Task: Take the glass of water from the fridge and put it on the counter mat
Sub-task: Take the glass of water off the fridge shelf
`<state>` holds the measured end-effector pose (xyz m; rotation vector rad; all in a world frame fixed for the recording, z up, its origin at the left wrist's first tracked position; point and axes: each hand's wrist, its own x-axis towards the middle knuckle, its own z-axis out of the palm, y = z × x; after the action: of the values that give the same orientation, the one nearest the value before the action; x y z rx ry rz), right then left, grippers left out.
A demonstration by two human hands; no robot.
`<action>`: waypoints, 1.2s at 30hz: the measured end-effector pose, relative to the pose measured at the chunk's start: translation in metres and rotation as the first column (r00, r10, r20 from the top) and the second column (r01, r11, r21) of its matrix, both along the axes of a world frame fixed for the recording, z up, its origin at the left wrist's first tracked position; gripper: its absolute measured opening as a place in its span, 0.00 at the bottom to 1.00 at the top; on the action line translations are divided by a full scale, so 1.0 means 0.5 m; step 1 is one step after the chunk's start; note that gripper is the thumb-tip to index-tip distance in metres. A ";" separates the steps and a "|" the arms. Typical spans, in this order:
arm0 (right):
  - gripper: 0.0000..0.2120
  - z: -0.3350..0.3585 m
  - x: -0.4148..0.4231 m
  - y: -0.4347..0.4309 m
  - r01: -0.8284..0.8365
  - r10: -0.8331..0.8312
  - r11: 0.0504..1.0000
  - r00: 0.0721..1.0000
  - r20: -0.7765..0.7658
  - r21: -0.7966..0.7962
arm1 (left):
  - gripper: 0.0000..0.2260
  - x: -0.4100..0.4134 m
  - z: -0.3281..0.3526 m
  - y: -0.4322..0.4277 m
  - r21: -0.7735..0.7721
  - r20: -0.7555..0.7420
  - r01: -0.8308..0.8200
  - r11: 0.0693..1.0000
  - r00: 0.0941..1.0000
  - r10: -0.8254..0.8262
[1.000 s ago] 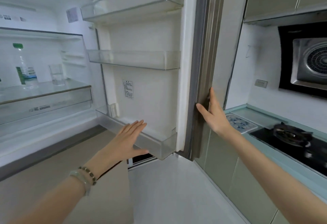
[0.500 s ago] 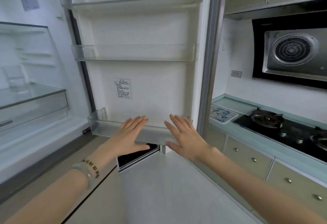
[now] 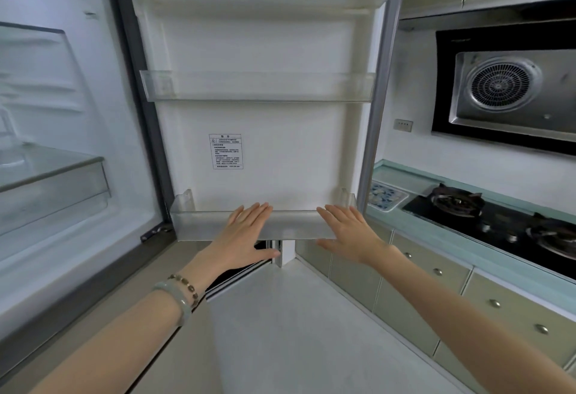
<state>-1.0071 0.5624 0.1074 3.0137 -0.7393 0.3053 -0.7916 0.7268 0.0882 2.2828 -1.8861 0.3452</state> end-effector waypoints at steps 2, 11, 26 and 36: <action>0.34 0.003 0.005 -0.008 -0.003 0.003 1.000 1.000 0.005 0.007 | 0.45 0.005 -0.003 -0.010 -0.009 0.000 0.004 1.000 1.000 -0.004; 0.33 0.006 0.010 -0.037 -0.030 0.030 0.999 1.000 -0.001 0.029 | 0.45 0.006 0.000 -0.026 -0.011 -0.005 -0.014 1.000 1.000 0.014; 0.30 0.141 0.262 0.171 -0.615 0.553 0.744 0.786 0.276 0.262 | 0.40 0.036 0.117 0.219 -0.258 -0.317 -0.389 0.885 0.899 0.302; 0.34 0.169 0.478 0.430 -0.793 0.746 0.387 0.569 0.345 0.470 | 0.39 0.031 0.130 0.561 -0.153 -0.578 -0.790 0.593 0.558 0.595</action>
<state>-0.7684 0.7776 0.1918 3.7204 0.8942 0.2112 -0.7760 1.0074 0.1530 2.4112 -0.5012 0.1955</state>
